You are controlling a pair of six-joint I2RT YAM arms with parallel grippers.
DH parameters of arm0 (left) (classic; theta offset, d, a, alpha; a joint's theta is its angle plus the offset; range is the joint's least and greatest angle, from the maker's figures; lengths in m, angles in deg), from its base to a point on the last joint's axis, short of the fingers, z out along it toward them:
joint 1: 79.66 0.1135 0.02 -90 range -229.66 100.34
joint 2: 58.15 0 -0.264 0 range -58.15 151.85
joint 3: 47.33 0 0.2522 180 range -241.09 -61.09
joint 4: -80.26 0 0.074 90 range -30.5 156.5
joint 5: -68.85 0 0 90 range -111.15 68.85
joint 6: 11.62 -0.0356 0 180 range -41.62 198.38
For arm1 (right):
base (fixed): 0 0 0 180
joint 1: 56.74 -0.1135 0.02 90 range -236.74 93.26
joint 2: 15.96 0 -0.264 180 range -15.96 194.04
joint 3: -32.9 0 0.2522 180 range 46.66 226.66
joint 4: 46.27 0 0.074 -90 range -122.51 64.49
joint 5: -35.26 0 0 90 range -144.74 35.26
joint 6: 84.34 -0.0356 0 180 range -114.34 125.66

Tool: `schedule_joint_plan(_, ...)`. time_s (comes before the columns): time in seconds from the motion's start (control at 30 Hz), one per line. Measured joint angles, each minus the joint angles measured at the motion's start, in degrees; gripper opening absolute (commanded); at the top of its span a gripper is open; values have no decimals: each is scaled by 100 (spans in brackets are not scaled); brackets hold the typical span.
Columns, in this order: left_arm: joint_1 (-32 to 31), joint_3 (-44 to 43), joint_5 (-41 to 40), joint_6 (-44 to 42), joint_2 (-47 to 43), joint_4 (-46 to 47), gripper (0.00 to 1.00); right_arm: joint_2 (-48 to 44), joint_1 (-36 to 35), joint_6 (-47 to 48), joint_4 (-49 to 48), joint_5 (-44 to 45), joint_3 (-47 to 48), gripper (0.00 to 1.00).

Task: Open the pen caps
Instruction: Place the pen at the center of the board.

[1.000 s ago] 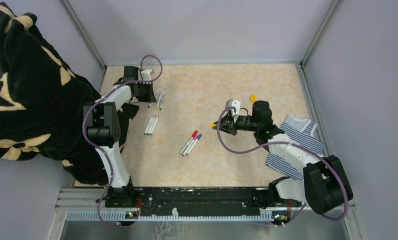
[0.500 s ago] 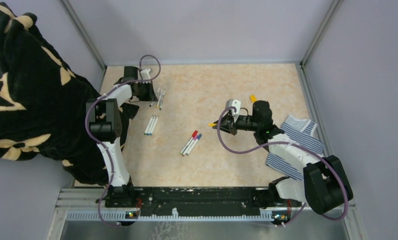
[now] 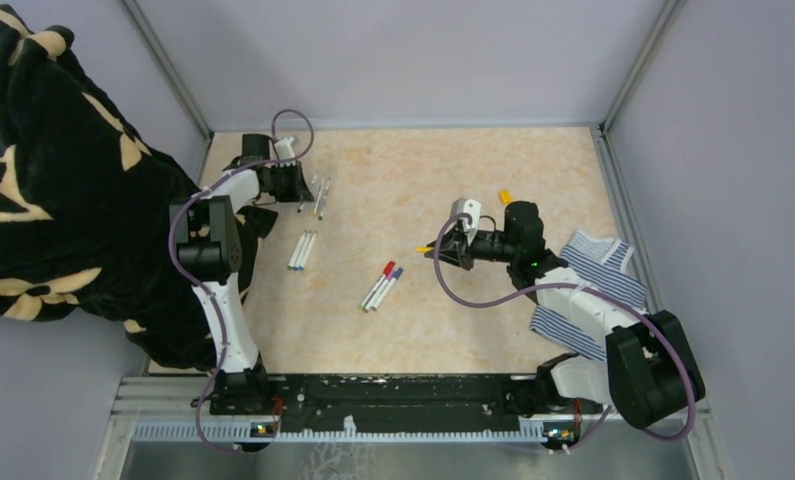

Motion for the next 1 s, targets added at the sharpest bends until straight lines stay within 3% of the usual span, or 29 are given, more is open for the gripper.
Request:
schedule_joint_plan(0.47, 7, 0, 177, 98, 153, 107, 28, 0, 0, 2, 0, 0, 0, 0)
schedule_joint_plan(0.6, 7, 0, 181, 98, 153, 120, 33, 0, 0, 2, 0, 0, 0, 0)
schedule_joint_plan(0.83, 7, 0, 275, 116, 92, 131, 64, 0, 0, 0, -2, 7, 0, 0)
schedule_joint_plan(1.0, -70, 76, -28, 83, -203, 162, 95, 0, 0, 0, -4, 46, 0, 0)
